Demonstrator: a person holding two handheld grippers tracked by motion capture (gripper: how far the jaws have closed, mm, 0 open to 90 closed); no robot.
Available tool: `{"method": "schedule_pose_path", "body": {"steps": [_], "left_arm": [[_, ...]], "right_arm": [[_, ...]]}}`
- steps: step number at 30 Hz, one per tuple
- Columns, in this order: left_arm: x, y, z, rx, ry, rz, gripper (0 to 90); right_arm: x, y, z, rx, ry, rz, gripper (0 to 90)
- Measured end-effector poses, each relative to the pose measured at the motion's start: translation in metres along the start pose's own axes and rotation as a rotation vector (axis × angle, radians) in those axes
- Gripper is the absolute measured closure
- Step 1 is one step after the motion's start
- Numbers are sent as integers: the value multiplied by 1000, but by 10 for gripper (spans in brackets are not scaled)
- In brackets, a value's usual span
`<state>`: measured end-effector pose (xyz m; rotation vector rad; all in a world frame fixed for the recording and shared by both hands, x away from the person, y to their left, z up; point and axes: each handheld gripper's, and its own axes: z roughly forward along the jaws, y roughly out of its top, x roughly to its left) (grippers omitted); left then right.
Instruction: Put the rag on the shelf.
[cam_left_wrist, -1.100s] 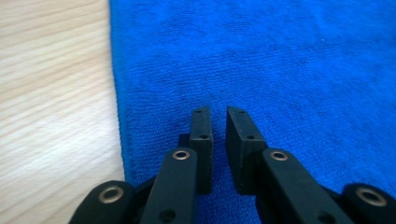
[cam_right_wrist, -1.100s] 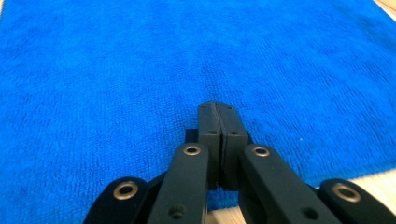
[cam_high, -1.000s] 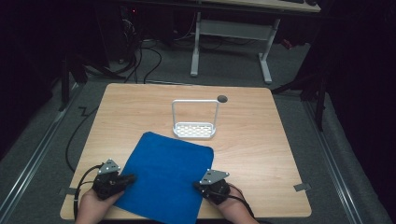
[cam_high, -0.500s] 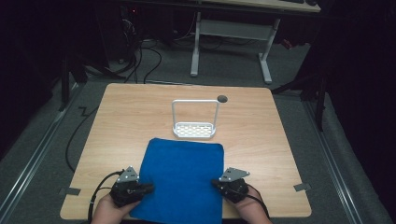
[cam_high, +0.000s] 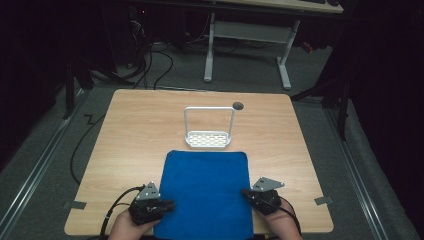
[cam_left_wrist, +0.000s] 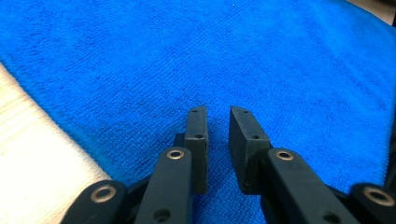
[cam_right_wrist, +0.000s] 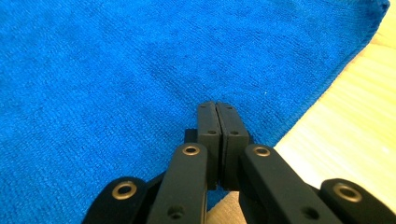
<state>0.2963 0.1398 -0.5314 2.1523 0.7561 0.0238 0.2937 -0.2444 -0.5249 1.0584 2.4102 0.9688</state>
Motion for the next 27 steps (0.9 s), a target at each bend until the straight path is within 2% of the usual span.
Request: {"method": "schedule_pose_path", "body": {"steps": [3, 5, 8, 10, 12, 15, 16, 17, 18, 19, 21, 22, 24, 25, 27], "left_arm": [[-3, 0, 2, 0, -22, 7, 766], [-4, 1, 3, -1, -35, 12, 751], [-5, 1, 4, -4, -39, 16, 718], [-3, 1, 2, -8, -26, 12, 703], [2, 0, -3, -37, 5, -13, 678], [6, 0, -6, -60, 23, -36, 653], [10, -1, -10, -88, 48, -59, 642], [10, -1, -10, -88, 48, -59, 639], [13, -2, -12, -105, 71, -67, 634], [13, -2, -12, -105, 71, -67, 628], [17, -3, -15, -131, 108, -87, 602], [19, -3, -16, -151, 132, -99, 530], [26, -3, -19, -187, 173, -135, 497], [26, -3, -19, -187, 173, -135, 483], [33, 0, -21, -204, 213, -153, 464]], "right_arm": [[-1, 0, -1, 8, -25, -20, 895], [-3, -1, -3, 18, -37, -5, 894], [-7, -3, -4, 14, -38, 9, 894], [-8, -3, -5, 15, -40, 14, 894], [-6, -3, -5, 22, -54, 0, 894], [-6, -2, -6, 21, -55, -5, 878], [-6, -1, -7, 2, -54, 3, 870], [-6, -1, -7, 2, -54, 3, 870], [-6, 1, -8, -51, -40, 25, 840], [-7, 2, -8, -61, -41, 30, 833], [-7, 3, -6, -65, -51, 33, 828], [-8, 4, -3, -66, -63, 31, 813], [-11, 5, 2, -49, -68, 41, 802], [-11, 5, 2, -49, -68, 41, 802], [-15, 3, 7, -27, -67, 47, 799]]}}
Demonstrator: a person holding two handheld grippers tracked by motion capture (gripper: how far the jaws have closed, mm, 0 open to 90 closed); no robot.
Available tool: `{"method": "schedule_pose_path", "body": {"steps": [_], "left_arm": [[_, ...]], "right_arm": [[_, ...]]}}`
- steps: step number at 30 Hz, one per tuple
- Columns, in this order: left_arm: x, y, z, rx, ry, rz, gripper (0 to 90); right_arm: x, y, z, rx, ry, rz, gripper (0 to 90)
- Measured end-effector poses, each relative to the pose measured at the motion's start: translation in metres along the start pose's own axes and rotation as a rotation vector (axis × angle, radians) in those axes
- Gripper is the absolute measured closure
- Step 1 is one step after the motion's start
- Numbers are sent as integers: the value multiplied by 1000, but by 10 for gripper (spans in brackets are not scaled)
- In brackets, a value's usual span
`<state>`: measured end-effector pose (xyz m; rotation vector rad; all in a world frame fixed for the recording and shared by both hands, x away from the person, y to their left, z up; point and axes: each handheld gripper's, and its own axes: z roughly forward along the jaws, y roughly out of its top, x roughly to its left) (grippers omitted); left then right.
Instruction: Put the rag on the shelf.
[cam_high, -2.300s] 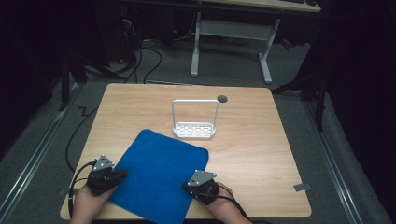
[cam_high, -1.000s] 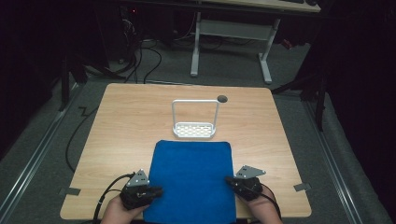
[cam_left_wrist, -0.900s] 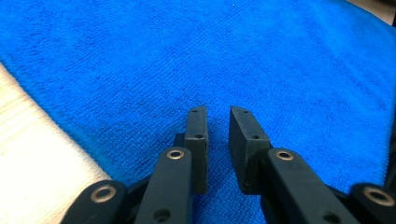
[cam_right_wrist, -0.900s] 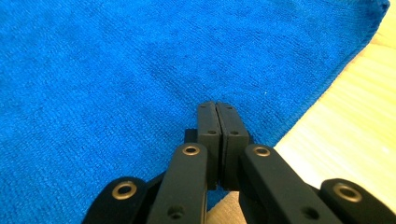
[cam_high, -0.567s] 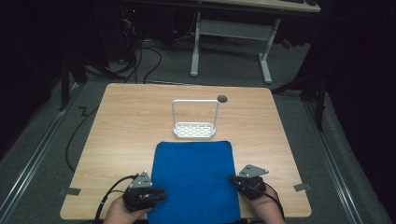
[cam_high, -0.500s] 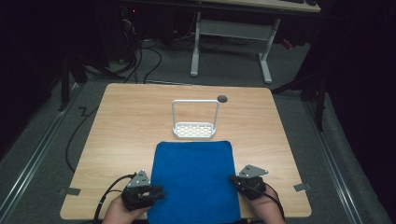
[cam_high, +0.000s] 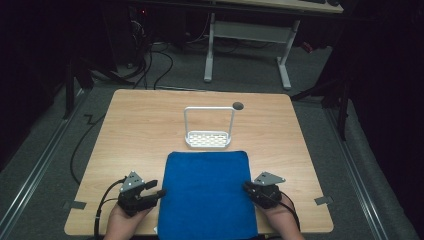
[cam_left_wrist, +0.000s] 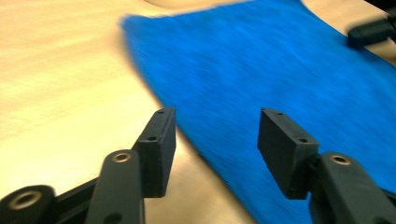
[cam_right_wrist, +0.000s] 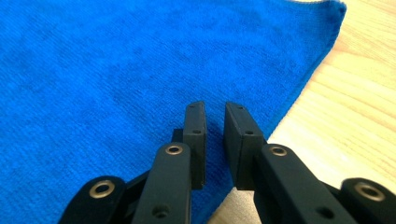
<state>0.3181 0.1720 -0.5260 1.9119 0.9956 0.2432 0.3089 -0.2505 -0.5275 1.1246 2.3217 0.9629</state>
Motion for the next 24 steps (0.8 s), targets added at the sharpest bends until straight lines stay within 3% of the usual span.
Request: {"method": "schedule_pose_path", "body": {"steps": [3, 7, 11, 14, 16, 18, 20, 24], "left_arm": [[13, 8, 6, -4, 37, -34, 454], [25, 19, 17, -4, 55, -69, 459], [32, 33, 32, 8, 75, -51, 462], [36, 43, 46, 19, 89, -31, 458], [41, 48, 54, 17, 86, -45, 462], [46, 54, 65, 42, 103, -55, 486], [50, 58, 71, 69, 89, -72, 510], [51, 60, 75, 38, 94, -80, 552]], "right_arm": [[-1, -2, -2, 8, -5, 5, 799], [-2, -4, -6, 14, -4, 11, 789], [-4, -3, -8, -19, -8, 12, 752], [-7, -2, -11, -65, -5, 54, 709], [-9, -2, -12, -90, -6, 68, 675], [-10, -2, -12, -89, -6, 84, 672], [-10, -2, -11, -90, 0, 98, 672], [-10, -2, -10, -91, 7, 98, 669]]}}
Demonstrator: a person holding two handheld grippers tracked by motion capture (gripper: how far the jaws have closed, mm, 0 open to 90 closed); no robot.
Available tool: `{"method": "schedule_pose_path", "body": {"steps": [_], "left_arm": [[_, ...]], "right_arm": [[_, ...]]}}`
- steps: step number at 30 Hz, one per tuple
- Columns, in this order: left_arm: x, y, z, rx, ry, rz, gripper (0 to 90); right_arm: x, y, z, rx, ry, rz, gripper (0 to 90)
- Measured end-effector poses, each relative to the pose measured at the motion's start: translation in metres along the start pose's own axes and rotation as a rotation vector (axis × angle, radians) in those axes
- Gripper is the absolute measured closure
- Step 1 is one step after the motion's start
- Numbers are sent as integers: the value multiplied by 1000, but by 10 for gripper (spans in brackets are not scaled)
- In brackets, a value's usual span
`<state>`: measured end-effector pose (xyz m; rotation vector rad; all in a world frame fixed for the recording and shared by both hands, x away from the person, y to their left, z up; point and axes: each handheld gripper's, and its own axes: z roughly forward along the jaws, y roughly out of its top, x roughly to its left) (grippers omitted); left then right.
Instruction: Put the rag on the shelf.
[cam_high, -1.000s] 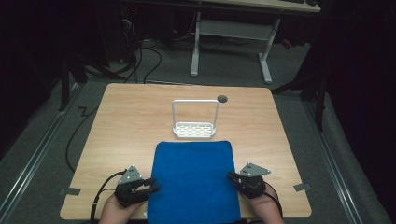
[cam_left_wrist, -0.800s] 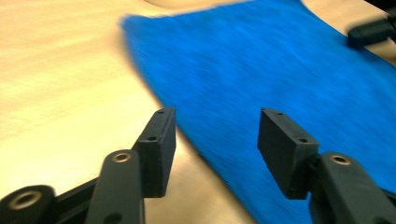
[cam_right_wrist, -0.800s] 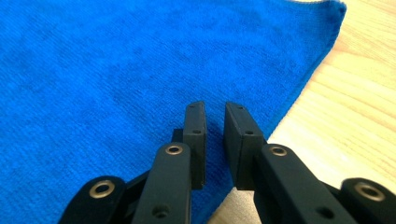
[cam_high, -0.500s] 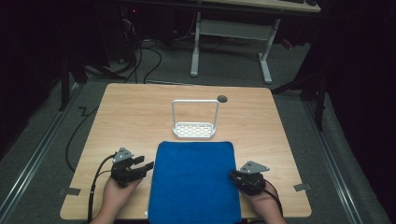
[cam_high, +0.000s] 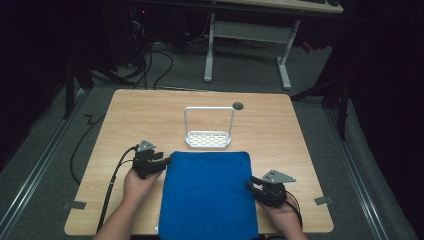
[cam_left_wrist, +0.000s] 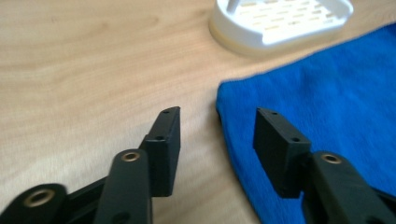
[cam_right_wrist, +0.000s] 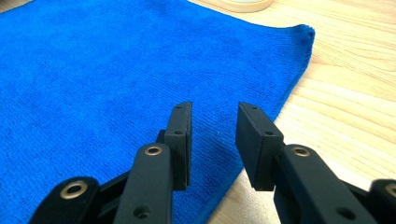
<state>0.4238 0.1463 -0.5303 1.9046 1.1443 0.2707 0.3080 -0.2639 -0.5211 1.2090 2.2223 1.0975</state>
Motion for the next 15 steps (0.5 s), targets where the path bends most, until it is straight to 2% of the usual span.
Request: {"method": "schedule_pose_path", "body": {"steps": [1, 7, 11, 13, 14, 15], "left_arm": [[1, -1, 4, 8, -5, -6, 573], [-3, 5, 15, 40, 15, 33, 626], [-6, 10, 23, 42, 1, 29, 665], [-10, 10, 27, 38, -16, 26, 718], [-12, 10, 28, 38, -1, 38, 793], [-11, 10, 28, 38, -2, 29, 818]], "right_arm": [[0, 0, 1, 3, 5, -1, 662], [1, 1, 2, 8, 20, -8, 646], [1, 0, 4, 8, 24, -11, 640], [2, 0, 4, 6, 22, -19, 643], [1, 0, 4, 1, 17, -19, 645], [2, 0, 4, 2, 11, -11, 648]]}}
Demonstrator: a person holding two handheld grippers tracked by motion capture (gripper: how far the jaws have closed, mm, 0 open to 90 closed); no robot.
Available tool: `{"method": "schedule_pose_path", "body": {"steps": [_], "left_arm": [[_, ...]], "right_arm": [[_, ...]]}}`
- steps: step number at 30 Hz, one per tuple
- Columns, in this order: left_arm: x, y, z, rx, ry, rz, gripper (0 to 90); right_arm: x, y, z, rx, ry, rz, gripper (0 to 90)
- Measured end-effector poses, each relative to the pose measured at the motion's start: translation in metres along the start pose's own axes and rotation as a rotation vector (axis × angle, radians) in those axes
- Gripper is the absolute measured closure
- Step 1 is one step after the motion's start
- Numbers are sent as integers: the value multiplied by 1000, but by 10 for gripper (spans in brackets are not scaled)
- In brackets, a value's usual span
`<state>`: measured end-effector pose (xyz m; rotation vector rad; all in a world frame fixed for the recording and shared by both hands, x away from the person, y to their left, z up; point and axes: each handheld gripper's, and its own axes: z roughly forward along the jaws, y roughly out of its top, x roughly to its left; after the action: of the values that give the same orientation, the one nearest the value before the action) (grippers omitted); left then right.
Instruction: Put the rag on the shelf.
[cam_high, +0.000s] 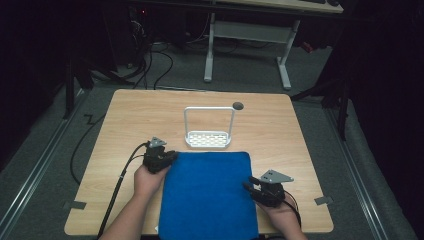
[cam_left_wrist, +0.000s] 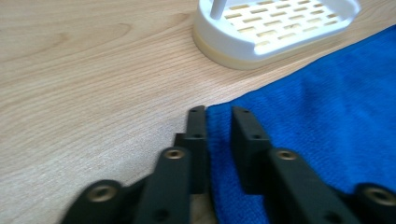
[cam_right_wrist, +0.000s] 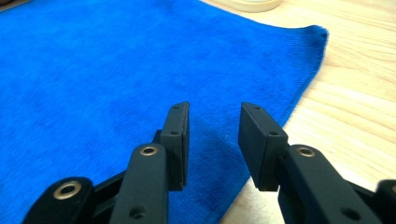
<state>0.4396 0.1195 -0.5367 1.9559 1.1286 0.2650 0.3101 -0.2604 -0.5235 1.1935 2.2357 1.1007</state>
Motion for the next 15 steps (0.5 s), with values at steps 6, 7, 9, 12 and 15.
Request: {"method": "schedule_pose_path", "body": {"steps": [6, 7, 9, 12, 15], "left_arm": [[2, -1, -2, 2, -8, -22, 867], [0, -2, -2, 3, 0, -9, 868], [-1, -2, -2, 5, 2, -3, 869], [-1, -2, -2, 4, 6, 6, 870], [-1, -2, -2, 4, -2, 10, 870]], "right_arm": [[-3, 3, 3, -13, -30, 33, 638], [-6, 6, 5, -21, -47, 33, 594], [-8, 8, 6, -23, -58, 45, 580], [-23, 26, 16, -34, -94, 95, 530], [-40, 39, 28, -27, -116, 135, 522]]}}
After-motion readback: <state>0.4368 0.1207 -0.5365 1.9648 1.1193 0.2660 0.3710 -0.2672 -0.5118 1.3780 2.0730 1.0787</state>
